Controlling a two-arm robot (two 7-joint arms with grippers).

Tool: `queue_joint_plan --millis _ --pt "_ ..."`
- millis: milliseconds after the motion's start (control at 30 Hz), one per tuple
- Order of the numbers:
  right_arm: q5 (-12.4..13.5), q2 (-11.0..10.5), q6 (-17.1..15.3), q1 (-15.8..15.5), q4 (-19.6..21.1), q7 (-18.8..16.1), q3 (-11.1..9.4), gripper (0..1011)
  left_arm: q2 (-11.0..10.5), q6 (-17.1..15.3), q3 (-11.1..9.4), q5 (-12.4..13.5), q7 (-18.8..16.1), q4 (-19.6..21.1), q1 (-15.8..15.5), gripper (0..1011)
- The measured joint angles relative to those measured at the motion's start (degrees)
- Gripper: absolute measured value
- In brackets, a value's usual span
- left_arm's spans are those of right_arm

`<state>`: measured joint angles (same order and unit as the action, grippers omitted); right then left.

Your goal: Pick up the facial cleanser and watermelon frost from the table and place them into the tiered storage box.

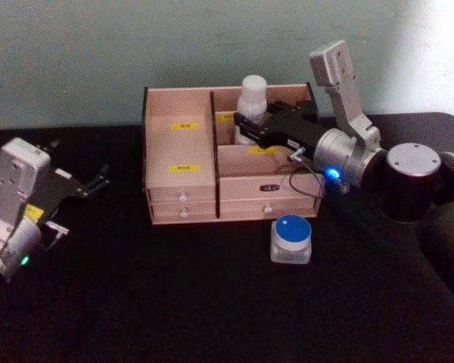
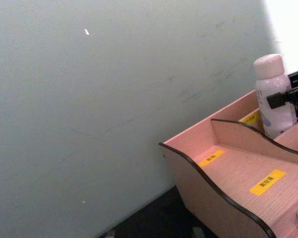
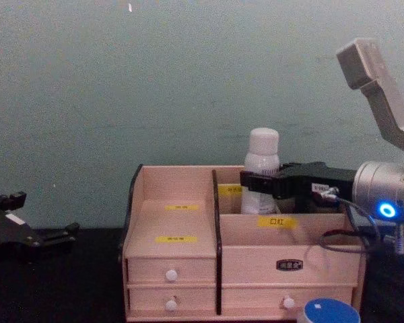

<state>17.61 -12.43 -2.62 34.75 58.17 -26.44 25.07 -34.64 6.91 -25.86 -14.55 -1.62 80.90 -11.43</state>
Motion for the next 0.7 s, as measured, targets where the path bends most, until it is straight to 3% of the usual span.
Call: queue_joint_plan --millis 533,700 --pt "-0.32 0.09 -0.04 -0.1 -0.12 0.05 -0.01 593 0.0 0.0 0.0 0.0 0.0 0.0 0.0 1001" --pt "-0.27 0.09 -0.05 -0.09 -0.1 0.04 -0.03 757 0.0 0.0 0.0 0.0 0.0 0.0 0.0 1001"
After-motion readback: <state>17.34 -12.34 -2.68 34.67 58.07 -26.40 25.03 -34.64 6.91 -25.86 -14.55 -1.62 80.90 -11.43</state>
